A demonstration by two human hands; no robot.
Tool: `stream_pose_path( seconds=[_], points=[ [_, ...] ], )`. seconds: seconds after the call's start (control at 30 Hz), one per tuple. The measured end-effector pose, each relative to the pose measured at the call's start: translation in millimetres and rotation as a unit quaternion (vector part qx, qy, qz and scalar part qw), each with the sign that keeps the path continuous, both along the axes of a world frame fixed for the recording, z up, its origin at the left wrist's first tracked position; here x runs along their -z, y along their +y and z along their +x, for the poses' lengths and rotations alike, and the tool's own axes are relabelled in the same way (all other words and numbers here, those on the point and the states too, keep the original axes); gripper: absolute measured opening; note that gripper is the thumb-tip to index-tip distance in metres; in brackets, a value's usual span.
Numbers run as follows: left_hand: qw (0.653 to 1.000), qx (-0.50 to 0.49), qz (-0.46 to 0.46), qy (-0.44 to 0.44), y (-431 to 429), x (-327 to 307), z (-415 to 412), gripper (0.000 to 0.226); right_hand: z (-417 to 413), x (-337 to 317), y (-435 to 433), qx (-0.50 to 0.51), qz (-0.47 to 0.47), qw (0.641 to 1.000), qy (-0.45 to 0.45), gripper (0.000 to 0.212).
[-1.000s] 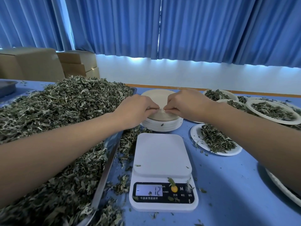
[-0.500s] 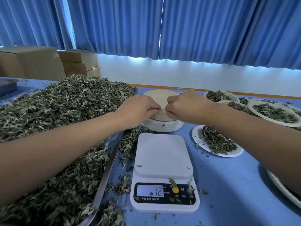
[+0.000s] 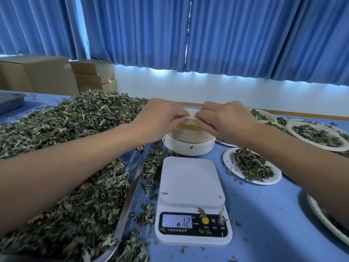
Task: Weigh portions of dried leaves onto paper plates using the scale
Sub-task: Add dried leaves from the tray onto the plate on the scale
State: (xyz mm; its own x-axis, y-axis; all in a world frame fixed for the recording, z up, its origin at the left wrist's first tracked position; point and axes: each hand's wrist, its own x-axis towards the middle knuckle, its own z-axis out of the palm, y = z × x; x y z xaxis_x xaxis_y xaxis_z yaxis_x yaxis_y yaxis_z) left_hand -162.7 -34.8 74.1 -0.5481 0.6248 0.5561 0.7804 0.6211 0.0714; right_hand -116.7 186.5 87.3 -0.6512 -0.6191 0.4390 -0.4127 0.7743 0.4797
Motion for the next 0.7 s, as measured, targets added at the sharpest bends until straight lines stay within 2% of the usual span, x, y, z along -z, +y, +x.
stream_pose_path(
  seconds=[0.17, 0.23, 0.33, 0.43, 0.5, 0.6, 0.63, 0.7],
  points=[
    [0.997, 0.06, -0.038, -0.044, -17.1, 10.4, 42.3, 0.019, 48.6, 23.7, 2.1, -0.111, -0.057, 0.992, 0.01, 0.039],
    [0.99, 0.104, -0.087, -0.026, -25.0, 20.1, 62.4, 0.021, 72.5, 46.6, 0.1, -0.139, -0.067, 0.988, 0.015, 0.026],
    [0.978, 0.146, -0.146, 0.0, -32.6, 36.1, 83.9, 0.023, 99.7, 75.6, -3.0, -0.17, -0.075, 0.983, 0.0, 0.022],
    [0.975, 0.144, -0.143, -0.086, -38.4, 46.0, 98.9, 0.032, 114.5, 90.6, -3.5, -0.169, -0.104, 0.98, 0.006, 0.026],
    [0.981, 0.116, -0.068, -0.138, -46.7, 49.2, 104.6, 0.042, 121.3, 98.8, -1.5, -0.137, -0.173, 0.975, 0.021, 0.03],
    [0.992, -0.014, 0.058, -0.114, -67.6, 54.7, 106.2, 0.042, 128.3, 109.5, 10.5, -0.079, -0.343, 0.936, 0.023, 0.039],
    [0.99, -0.075, 0.063, -0.097, -75.2, 57.4, 106.7, 0.041, 128.7, 111.7, 16.1, -0.054, -0.388, 0.92, 0.013, 0.041],
    [0.977, -0.186, 0.012, -0.104, -89.2, 66.6, 107.1, 0.035, 126.9, 115.4, 26.3, -0.011, -0.454, 0.891, -0.01, 0.045]
  ],
)
